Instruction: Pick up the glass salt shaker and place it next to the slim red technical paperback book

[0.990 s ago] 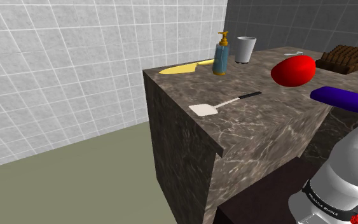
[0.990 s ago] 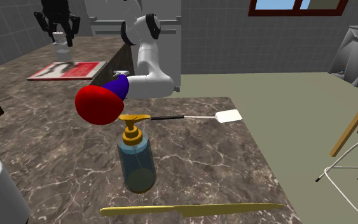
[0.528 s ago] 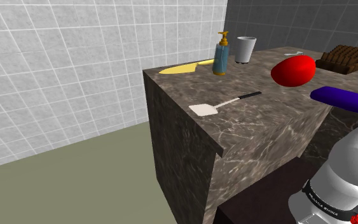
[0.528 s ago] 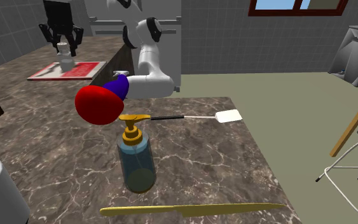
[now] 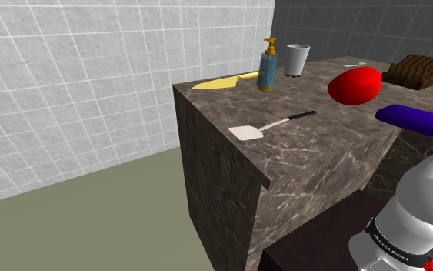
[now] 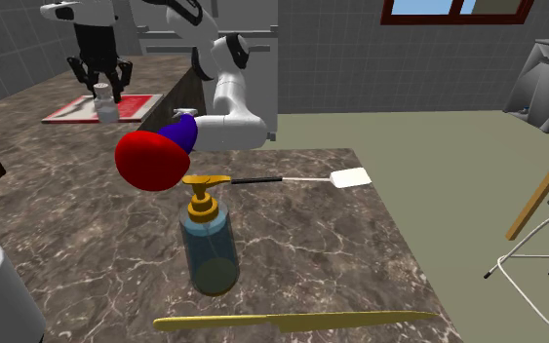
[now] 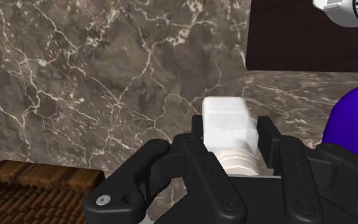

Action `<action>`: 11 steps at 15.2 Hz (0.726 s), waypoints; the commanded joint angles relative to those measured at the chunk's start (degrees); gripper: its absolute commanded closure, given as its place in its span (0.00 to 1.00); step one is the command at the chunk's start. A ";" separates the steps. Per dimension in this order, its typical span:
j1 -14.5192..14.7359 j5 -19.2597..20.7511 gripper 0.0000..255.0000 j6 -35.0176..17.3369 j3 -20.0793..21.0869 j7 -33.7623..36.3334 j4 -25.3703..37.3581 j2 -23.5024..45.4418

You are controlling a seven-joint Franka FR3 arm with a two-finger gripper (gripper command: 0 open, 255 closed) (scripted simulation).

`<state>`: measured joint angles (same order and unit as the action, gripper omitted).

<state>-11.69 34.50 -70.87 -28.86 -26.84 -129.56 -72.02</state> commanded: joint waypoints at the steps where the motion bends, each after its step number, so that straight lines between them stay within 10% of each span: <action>1: -0.33 0.39 1.00 -0.86 -0.37 0.36 -2.00 -1.09; 11: -1.67 2.60 1.00 -3.73 -2.56 0.99 -8.68 -4.97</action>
<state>-13.32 37.03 -74.53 -31.37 -25.85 -138.12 -76.91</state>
